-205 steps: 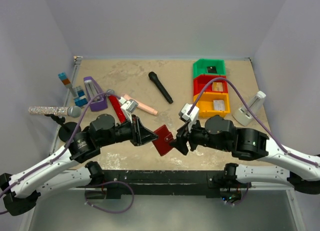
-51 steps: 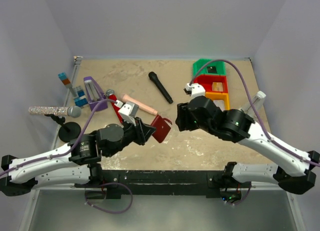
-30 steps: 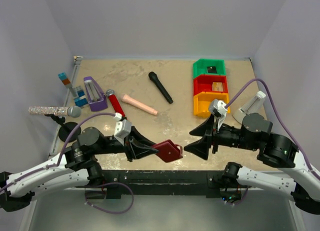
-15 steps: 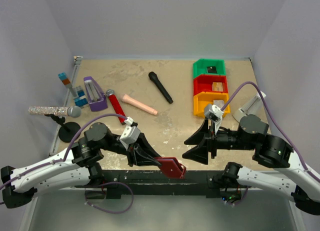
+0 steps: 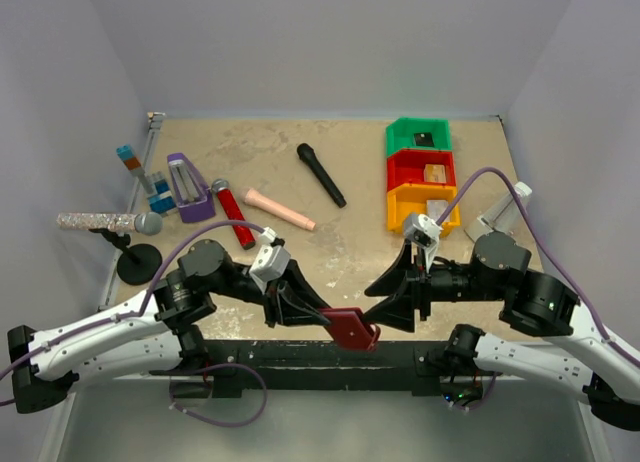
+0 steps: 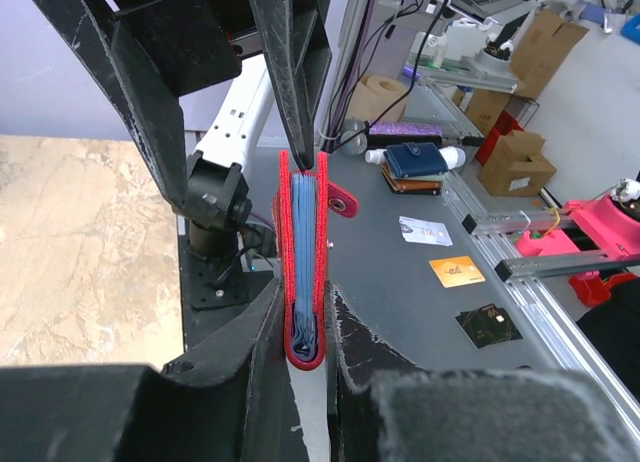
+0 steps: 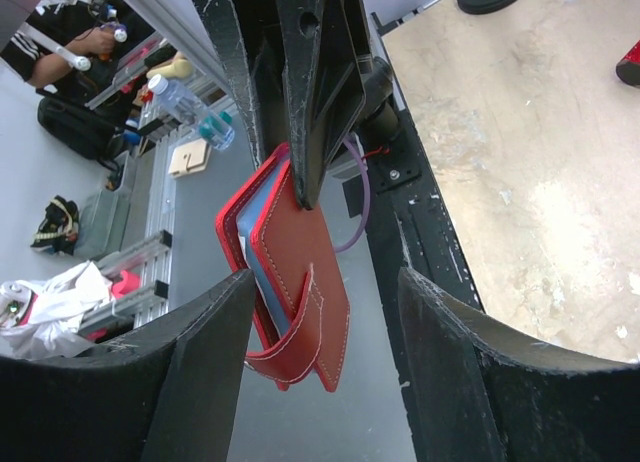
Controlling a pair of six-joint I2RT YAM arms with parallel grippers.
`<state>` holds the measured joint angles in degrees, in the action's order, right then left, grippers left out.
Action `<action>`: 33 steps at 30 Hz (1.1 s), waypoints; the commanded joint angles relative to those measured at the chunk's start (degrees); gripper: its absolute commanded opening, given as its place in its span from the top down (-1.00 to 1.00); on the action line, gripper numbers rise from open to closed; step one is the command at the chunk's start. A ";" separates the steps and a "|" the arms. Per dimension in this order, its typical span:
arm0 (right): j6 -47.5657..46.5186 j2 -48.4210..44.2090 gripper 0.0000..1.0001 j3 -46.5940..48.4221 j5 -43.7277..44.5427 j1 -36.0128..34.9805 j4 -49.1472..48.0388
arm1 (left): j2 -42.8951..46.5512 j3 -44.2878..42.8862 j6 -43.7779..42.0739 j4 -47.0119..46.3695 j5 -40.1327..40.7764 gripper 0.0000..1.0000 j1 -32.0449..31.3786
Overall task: Take the credit cards out of the card holder
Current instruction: Open the card holder at the center of the board.
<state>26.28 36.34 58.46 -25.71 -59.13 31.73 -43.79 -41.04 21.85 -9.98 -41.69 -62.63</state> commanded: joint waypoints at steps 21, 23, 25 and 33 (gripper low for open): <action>-4.74 3.21 -0.23 1.48 -0.74 -3.71 2.72 | -3.41 -6.16 2.23 -11.64 0.47 1.00 0.40; -5.97 3.74 -0.25 2.19 2.05 -4.84 4.48 | -3.76 -5.90 3.02 -13.13 0.65 1.00 0.40; -6.77 3.83 -0.25 2.19 6.10 -6.16 5.01 | -4.28 -5.55 4.16 -15.06 0.82 1.00 0.40; -5.63 6.20 -0.05 2.18 8.40 -8.72 -0.08 | -6.74 -2.91 8.56 -24.03 1.79 1.00 0.40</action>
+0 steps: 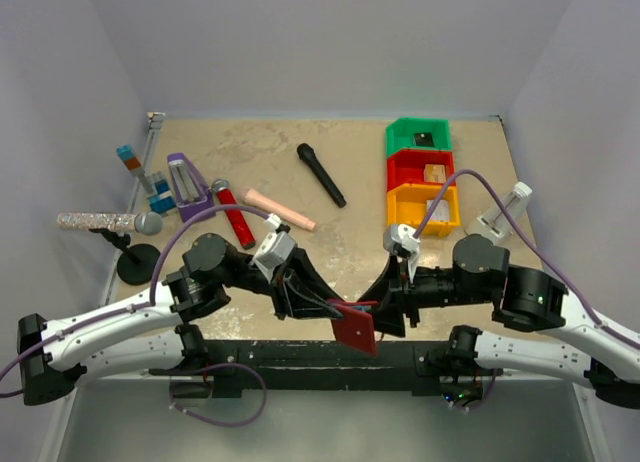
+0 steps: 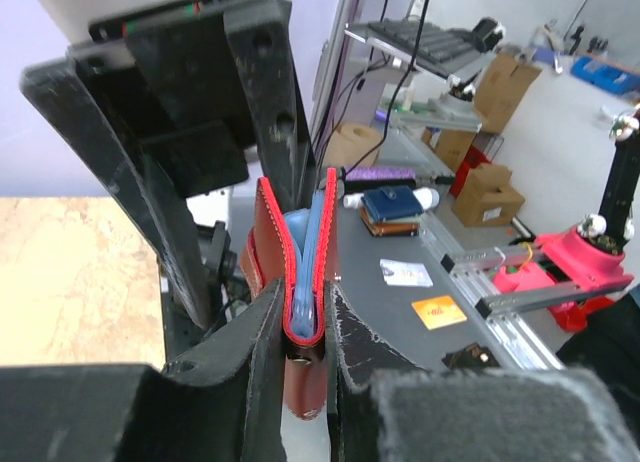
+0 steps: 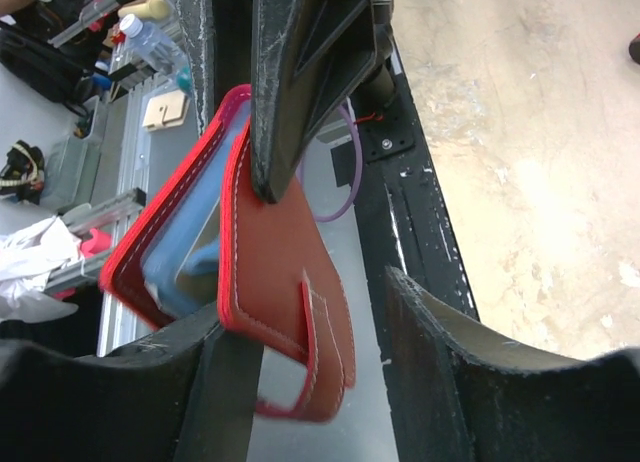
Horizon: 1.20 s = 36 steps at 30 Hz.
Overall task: Take the credit cards out of the card holder
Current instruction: Open the card holder at the center of the board.
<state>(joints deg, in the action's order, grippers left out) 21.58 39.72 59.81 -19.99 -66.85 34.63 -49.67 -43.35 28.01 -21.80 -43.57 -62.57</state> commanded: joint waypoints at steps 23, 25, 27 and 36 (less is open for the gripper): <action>3.11 9.66 1.00 11.29 32.89 -1.27 19.41 | 12.59 3.81 7.49 18.88 51.92 -0.89 0.34; 4.77 11.42 1.00 12.34 35.79 -1.27 21.00 | 9.78 1.27 8.64 21.70 51.57 -0.99 0.34; 7.06 13.44 1.00 13.48 39.48 -1.26 23.45 | 6.36 -0.85 10.82 26.18 51.57 -1.00 0.25; 12.51 15.21 1.00 14.37 42.84 -1.27 25.40 | 3.70 5.37 14.97 15.58 48.06 -1.00 0.08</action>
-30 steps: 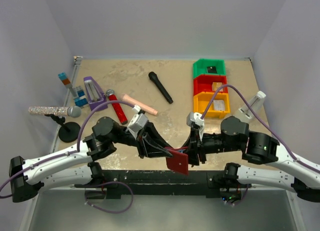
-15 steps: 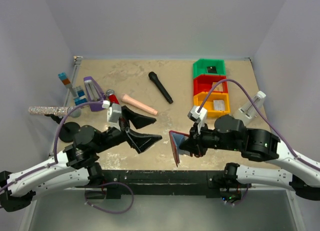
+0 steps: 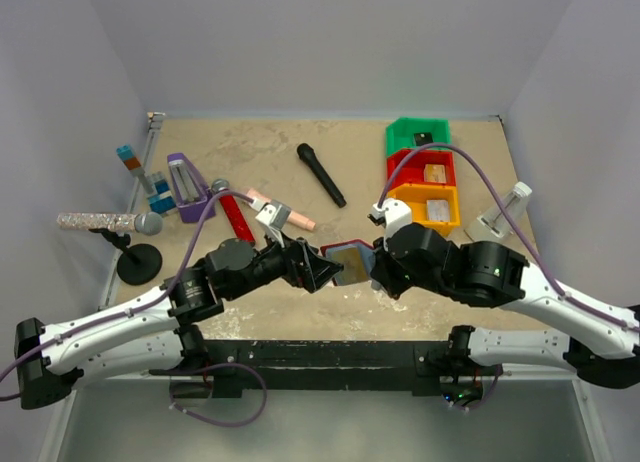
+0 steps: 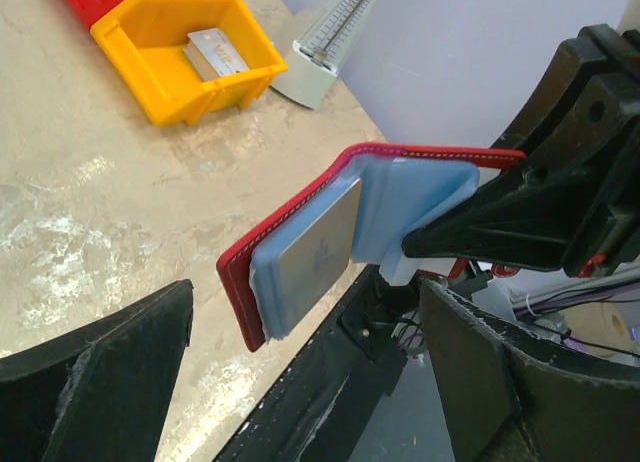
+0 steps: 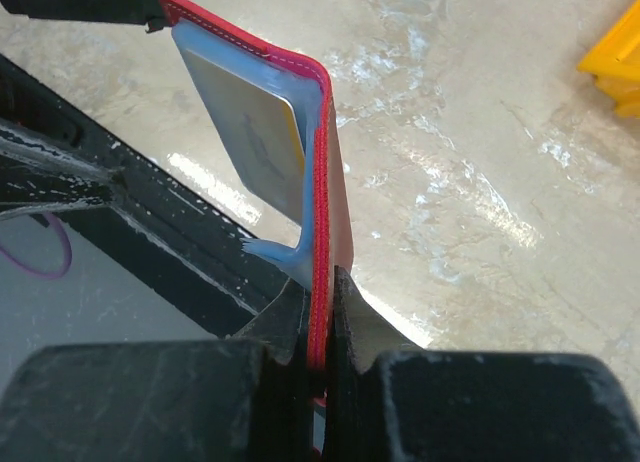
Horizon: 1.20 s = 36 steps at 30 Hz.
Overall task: Take the credit cards out of the card holder
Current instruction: Open the card holder at the center of the board.
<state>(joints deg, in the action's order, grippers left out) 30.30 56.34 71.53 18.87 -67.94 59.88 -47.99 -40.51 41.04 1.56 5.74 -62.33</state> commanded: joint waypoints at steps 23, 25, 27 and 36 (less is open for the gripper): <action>6.78 -8.52 1.00 -5.87 -8.76 2.02 -13.38 | 4.13 12.91 2.47 -23.70 -3.27 -1.00 -0.17; 6.87 -8.87 1.00 -6.31 -9.03 2.11 -13.73 | 3.52 12.91 2.21 -24.85 -3.71 -0.98 -0.17; 6.96 -9.40 1.00 -6.75 -9.55 2.29 -14.35 | 3.25 13.00 2.03 -25.29 -4.07 -0.93 -0.17; 6.52 -12.39 1.00 -9.82 -12.10 3.34 -16.98 | 5.80 15.73 0.28 -29.34 -5.47 0.69 -0.17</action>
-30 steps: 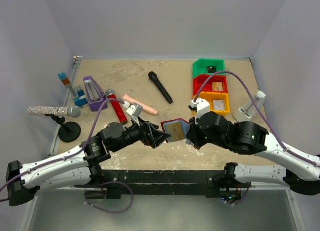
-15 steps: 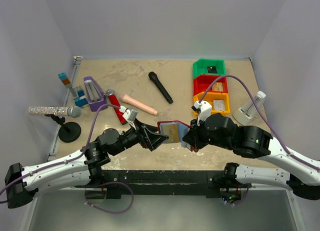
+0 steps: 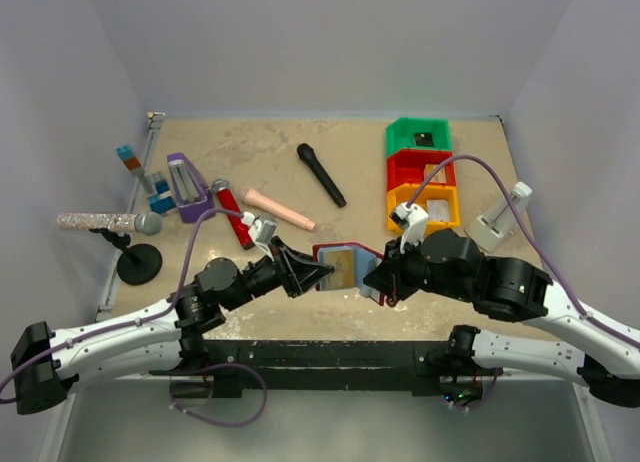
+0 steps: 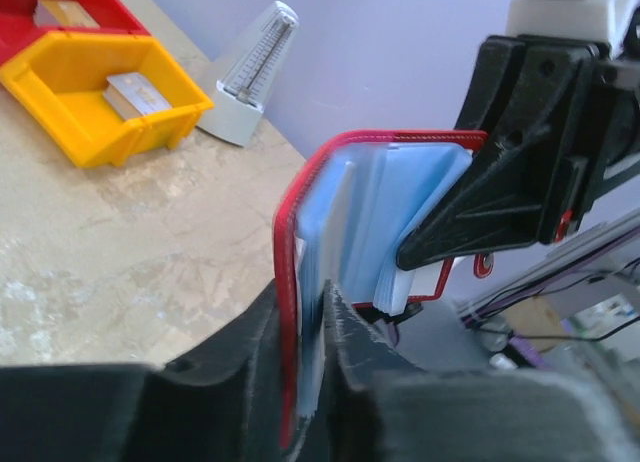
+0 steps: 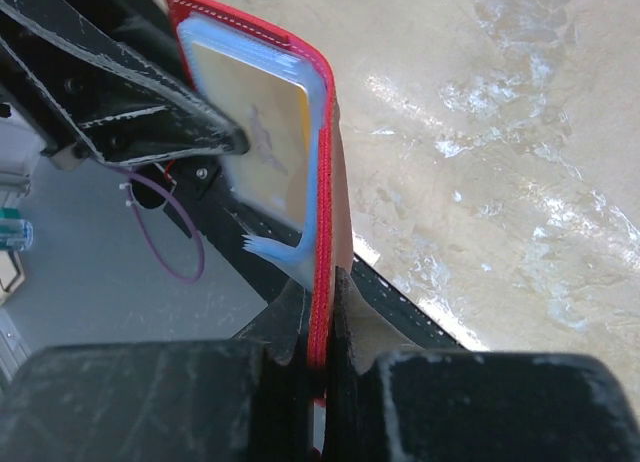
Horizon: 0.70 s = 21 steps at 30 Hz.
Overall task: Take the credit cards out of the card holder
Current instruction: Open the card holder at the center of the board.
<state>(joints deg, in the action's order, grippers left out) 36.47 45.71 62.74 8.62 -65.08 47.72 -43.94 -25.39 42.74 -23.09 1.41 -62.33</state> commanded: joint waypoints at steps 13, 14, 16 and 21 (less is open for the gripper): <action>-1.31 -2.39 -0.59 2.03 1.30 1.45 -0.54 | 0.97 -12.66 -4.51 18.15 4.20 1.00 -1.65; -1.14 -1.25 -0.60 3.34 2.18 1.45 0.86 | 0.36 -14.15 -4.68 20.08 5.00 1.00 -2.18; -0.52 1.03 -0.61 5.72 3.41 1.45 2.63 | -1.22 -16.88 -5.12 22.99 6.93 1.00 -3.50; 0.09 2.28 -0.64 8.28 3.16 1.45 0.89 | -6.32 -24.08 -6.79 33.53 13.17 1.00 -6.84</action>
<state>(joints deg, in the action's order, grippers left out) 35.68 47.68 68.18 9.96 -63.79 49.71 -47.18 -43.33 38.57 1.98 8.40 -67.02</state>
